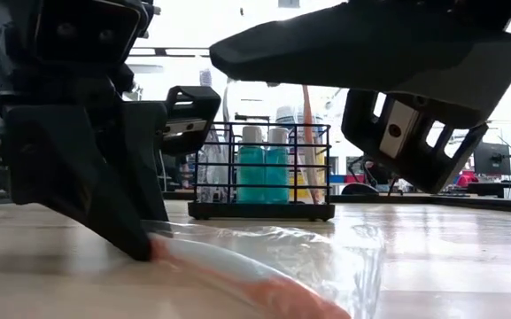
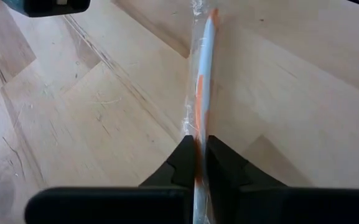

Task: Pick & Place toothbrushing station
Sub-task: Put the right orange toothbrush into the wire organizer

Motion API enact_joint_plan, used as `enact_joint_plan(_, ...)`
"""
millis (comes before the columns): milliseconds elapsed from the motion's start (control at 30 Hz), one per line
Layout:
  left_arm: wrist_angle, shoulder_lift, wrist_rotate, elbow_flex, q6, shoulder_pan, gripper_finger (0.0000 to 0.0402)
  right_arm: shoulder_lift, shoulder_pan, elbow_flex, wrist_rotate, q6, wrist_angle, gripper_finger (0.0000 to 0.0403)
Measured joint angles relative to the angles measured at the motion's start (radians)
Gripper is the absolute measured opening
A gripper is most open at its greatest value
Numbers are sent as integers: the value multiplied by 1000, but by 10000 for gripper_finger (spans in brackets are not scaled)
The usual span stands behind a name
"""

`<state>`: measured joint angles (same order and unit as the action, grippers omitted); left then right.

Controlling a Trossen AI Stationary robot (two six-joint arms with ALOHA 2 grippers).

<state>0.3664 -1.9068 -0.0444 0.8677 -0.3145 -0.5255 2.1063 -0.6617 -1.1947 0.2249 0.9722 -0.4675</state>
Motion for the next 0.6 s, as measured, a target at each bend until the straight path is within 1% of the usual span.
enact_joint_plan(233, 1, 0, -8, 0, -3, 0, 10, 0, 0, 0, 0, 0, 0, 114)
enact_joint_plan(367, 2, 0, -15, 0, -60, -4, 8, 0, 0, 0, 0, 0, 0, 114)
enact_joint_plan(600, -17, 26, -132, 0, -193, -45, 7, 0, 0, 0, 6, -6, -32, 114)
